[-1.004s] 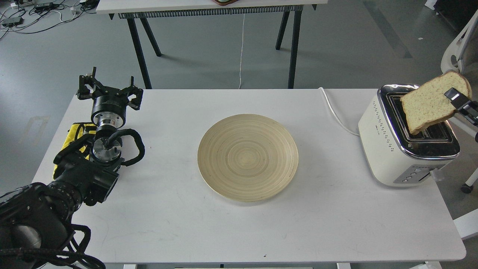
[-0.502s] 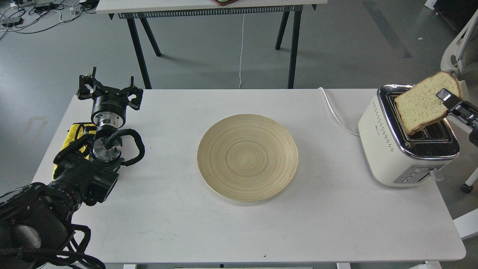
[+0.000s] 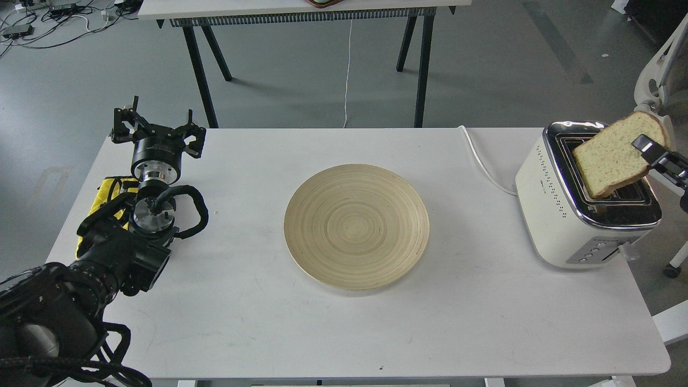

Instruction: Put bread in toaster with right arm

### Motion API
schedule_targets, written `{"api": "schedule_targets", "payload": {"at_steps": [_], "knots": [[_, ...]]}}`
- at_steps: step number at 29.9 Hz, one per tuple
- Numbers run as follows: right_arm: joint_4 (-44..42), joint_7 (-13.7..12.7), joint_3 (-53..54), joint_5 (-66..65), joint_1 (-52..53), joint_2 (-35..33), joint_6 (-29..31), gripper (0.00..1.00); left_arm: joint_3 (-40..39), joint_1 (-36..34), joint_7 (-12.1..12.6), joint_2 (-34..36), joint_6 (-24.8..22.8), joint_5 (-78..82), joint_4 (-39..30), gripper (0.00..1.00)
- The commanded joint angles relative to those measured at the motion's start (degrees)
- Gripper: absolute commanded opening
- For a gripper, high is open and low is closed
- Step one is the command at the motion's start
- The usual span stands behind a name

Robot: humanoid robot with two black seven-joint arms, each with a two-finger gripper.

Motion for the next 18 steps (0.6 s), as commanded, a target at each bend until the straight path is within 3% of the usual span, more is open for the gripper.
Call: {"api": "schedule_targets", "payload": {"at_steps": [1,6,10,12,15,18], "knots": [[0.06,0.00,-0.01,0.01,0.16,0.32,-0.03,0.02,0.00,-0.03,-0.01,0.01,0.00,0.00,0.00,1.00],[0.06,0.00,-0.01,0.01,0.25,2.08,-0.03,0.20,0.00,-0.03,-0.01,-0.08,0.00,0.00,0.00,1.00],[0.06,0.00,0.08,0.09,0.16,3.66,-0.12,0.43,0.00,-0.03,-0.01,0.01,0.00,0.00,0.00,1.00],[0.06,0.00,0.08,0.09,0.25,4.37,-0.12,0.45,0.00,-0.03,-0.01,-0.07,0.00,0.00,0.00,1.00],[0.06,0.00,0.35,0.27,0.25,4.46,-0.38,0.63,0.00,0.05,-0.01,0.01,0.00,0.00,0.00,1.00],[0.14,0.00,0.87,0.62,0.43,4.46,-0.38,0.72,0.00,-0.03,-0.01,0.01,0.00,0.00,0.00,1.00]]}}
